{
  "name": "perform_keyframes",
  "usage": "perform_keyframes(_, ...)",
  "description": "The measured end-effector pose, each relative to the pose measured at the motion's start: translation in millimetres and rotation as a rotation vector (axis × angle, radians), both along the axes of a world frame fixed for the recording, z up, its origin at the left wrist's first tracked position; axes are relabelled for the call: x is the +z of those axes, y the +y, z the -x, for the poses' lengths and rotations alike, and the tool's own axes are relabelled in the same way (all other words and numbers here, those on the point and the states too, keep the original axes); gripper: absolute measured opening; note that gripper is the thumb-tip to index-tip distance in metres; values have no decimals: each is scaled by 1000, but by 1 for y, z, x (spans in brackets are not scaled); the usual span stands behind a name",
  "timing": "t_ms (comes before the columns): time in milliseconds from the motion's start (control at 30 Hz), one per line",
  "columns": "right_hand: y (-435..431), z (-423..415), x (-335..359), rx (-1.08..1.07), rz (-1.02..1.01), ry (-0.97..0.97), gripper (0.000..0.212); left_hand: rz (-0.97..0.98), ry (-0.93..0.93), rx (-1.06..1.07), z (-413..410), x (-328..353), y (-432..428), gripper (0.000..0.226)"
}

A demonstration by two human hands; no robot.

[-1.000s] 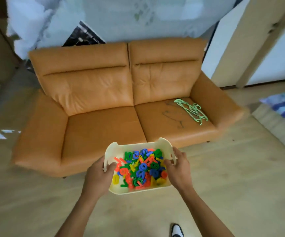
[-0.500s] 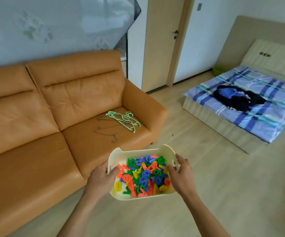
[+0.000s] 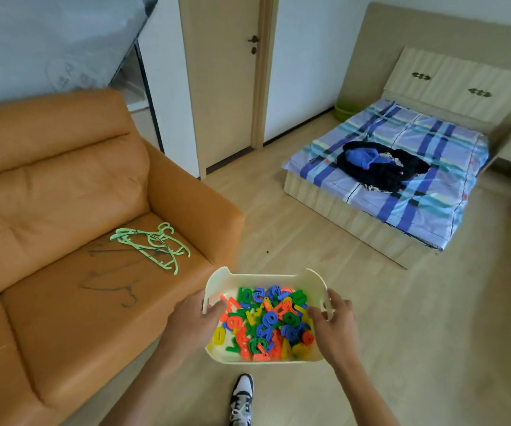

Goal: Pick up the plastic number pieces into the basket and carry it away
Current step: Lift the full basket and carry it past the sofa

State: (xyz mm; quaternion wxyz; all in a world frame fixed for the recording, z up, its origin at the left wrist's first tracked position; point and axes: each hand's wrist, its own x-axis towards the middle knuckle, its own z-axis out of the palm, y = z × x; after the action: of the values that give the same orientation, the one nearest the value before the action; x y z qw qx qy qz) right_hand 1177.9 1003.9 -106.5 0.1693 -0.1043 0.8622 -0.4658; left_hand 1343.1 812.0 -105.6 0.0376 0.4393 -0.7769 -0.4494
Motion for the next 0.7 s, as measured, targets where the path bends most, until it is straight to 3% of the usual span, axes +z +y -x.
perform_keyframes(267, -75, 161, 4, -89, -41, -19, 58, -18, -21, -87, 182, 1, -90, 54)
perform_keyframes(433, -131, 267, 7, -93, -27, -6, 55, -7, -50, -114, 287, 6, -140, 33)
perform_keyframes(567, -174, 348, -3, -51, -46, 15, 54, -11, -90, -85, 360, -3, -180, 52)
perform_keyframes(700, -229, 451, -18, 39, -44, 19, 54, -76, -68, 39, 450, -22, -227, 48)
